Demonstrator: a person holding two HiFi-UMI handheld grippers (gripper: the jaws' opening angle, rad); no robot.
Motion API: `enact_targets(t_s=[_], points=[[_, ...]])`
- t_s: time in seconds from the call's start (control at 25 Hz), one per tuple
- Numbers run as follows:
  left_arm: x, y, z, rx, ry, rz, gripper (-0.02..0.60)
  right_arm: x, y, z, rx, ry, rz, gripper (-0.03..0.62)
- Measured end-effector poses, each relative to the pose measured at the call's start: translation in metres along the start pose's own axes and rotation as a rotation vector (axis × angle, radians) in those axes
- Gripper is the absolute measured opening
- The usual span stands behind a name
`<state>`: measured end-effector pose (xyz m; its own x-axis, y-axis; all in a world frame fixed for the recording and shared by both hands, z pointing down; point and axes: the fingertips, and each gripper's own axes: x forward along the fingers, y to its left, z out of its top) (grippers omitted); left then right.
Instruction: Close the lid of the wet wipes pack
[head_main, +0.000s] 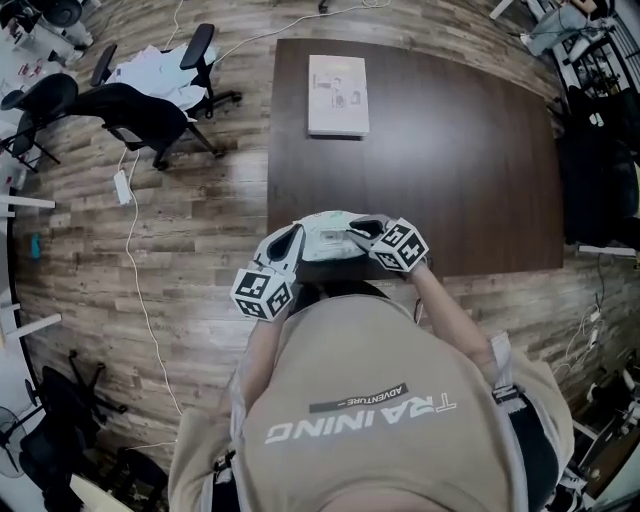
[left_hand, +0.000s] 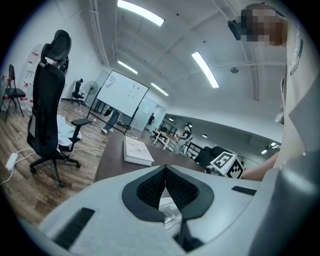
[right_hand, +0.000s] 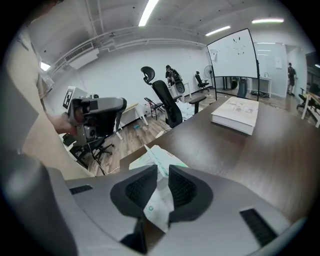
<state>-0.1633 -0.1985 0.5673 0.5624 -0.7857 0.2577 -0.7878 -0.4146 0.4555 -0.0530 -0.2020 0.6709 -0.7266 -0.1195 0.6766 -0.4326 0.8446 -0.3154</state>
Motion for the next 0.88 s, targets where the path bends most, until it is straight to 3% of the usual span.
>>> enact_targets(t_s=[0.44, 0.88], points=[[-0.012, -0.001, -0.007, -0.017, 0.016, -0.02, 0.009, 0.011, 0.014, -0.033, -0.023, 0.101, -0.025, 0.061], [-0.017, 0.002, -0.011, -0.006, 0.032, -0.032, 0.009, 0.022, 0.008, -0.045, 0.063, 0.116, -0.081, 0.06]])
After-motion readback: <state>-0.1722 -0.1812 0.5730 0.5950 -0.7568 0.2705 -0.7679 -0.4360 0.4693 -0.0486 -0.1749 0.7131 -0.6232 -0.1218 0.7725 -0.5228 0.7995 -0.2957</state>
